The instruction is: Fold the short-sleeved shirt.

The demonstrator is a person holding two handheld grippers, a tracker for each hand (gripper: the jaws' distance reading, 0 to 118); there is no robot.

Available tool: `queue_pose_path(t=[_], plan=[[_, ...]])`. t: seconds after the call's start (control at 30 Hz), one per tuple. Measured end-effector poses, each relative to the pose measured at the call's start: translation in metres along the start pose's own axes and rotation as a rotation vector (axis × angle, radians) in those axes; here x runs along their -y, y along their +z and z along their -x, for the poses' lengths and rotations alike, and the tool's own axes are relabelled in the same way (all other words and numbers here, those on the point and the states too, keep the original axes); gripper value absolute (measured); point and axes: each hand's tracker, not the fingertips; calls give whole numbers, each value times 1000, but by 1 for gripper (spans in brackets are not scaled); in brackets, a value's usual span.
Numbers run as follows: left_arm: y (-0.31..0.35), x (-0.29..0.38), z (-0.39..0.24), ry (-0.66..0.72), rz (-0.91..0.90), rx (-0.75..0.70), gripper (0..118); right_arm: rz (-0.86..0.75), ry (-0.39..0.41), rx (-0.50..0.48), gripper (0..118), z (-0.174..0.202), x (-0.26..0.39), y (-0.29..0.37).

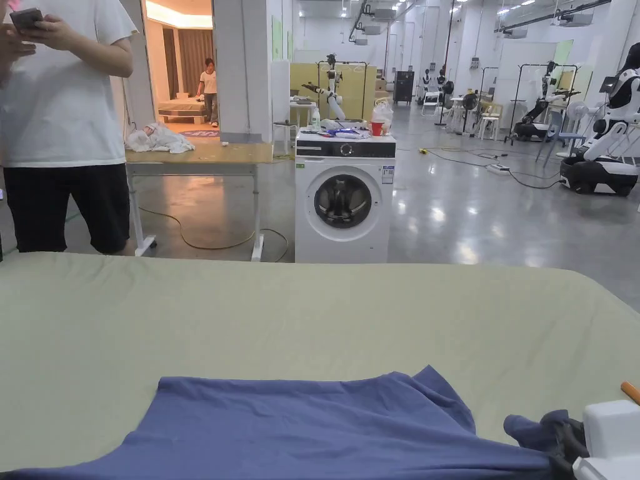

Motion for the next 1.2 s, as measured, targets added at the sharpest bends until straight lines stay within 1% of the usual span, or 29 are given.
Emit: queue_pose_path(t=[0.07,0.13,0.3,0.43,0.53,0.57,0.6,0.63,0.67,0.7,0.73,0.77,0.97,1.0,1.03,1.1,1.2], plan=[[6,7,-1,-4,16,-6,0,20,-6,-1,4,-1,6,6],[4,17,-3,-22,53,-18,0,79,-35,-24,4,-1,16,8],[-25,52,-3,-58,206,-31,0,216,-2,-55,4,17,59,-15],[-48,79,-7,-51,304,-12,0,310,-35,-80,4,29,94,-34],[-63,90,-10,-57,319,-14,0,340,-68,-69,6,34,109,-45],[-60,90,-17,-57,321,-17,0,351,-79,-64,12,35,111,-47],[-61,91,-19,-51,310,-23,0,363,-85,-53,27,37,111,-48],[-62,91,-22,-44,282,-27,5,357,-80,-45,49,39,109,-47],[-63,89,-25,-49,265,-22,19,340,-76,-40,74,40,106,-46],[-70,90,-21,-57,238,-36,35,306,-82,-37,81,41,101,-45],[-73,87,-23,-64,206,-46,49,264,-87,-26,82,43,93,-45],[-75,82,-27,-65,186,-45,60,229,-95,-20,82,44,86,-45],[-85,37,-66,-114,-33,-3,59,-59,-186,-24,83,65,28,-55],[-86,31,-73,-116,-77,3,59,-90,-186,-31,83,70,20,-57],[-86,25,-79,-117,-113,9,58,-143,-197,-30,83,75,15,-58],[-87,18,-94,-134,-177,-18,52,-219,-217,-4,82,87,4,-61],[-85,9,-111,-151,-261,-18,47,-295,-230,-10,82,102,-11,-65]])
